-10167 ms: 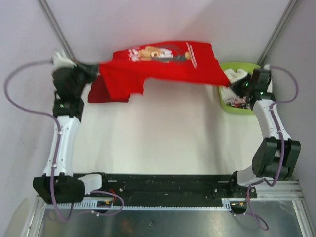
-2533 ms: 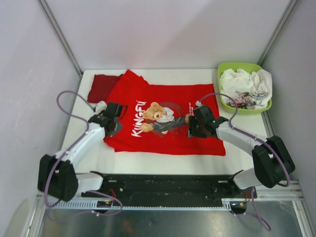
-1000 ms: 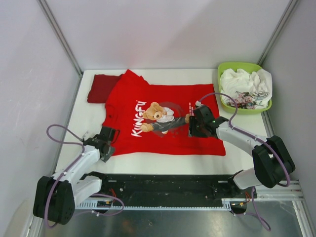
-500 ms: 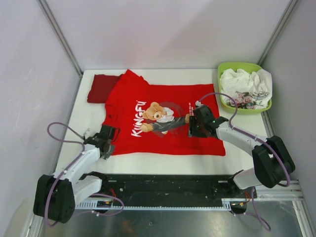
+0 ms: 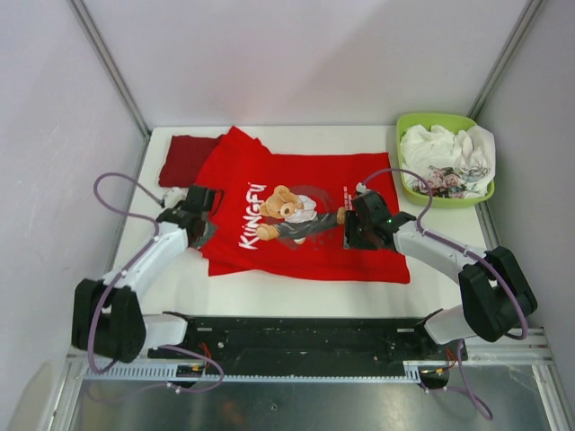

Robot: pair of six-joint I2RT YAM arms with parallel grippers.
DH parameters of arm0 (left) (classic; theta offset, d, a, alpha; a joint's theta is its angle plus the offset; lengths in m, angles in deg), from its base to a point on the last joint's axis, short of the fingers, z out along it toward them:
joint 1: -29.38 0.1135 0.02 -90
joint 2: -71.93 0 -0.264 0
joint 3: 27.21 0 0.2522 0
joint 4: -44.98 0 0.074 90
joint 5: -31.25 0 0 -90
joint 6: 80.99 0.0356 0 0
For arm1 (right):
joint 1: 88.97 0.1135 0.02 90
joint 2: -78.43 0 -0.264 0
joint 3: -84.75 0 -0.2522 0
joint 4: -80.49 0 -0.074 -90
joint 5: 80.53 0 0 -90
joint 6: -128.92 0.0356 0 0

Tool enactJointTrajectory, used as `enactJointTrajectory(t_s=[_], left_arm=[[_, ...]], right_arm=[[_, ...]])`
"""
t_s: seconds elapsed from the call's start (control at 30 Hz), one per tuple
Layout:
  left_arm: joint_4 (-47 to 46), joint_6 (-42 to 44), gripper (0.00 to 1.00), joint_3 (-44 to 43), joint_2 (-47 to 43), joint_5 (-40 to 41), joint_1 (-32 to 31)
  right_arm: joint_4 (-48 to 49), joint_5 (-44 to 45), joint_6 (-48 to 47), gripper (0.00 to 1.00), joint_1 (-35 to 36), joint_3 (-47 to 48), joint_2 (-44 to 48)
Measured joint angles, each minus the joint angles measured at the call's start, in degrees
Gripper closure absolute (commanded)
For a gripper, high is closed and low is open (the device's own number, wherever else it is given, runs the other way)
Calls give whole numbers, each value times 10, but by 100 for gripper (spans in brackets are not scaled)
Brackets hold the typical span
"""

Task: Fold and stack the t-shirts
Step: Grap the side of the flattened tshirt closest away from the robot with both arms

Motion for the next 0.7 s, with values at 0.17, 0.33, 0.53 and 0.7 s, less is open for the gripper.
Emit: enactJointTrajectory(t_s=[0.17,0.33,0.53,0.7], left_arm=[[-45,36,100,-52,96,-17,-7],[-94,63,100,-80,178,-43,-11],[-125,88,83,-107,224,-56,-12],[-148,108,38,-111,226,-63,-12]], right_arm=[[2,0,0,50,-3,0,-2],[5,3,0,50,-7,0,-7],[9,4,0,50,-13,0,-17],[10,4,0,50,-16,0,-21]])
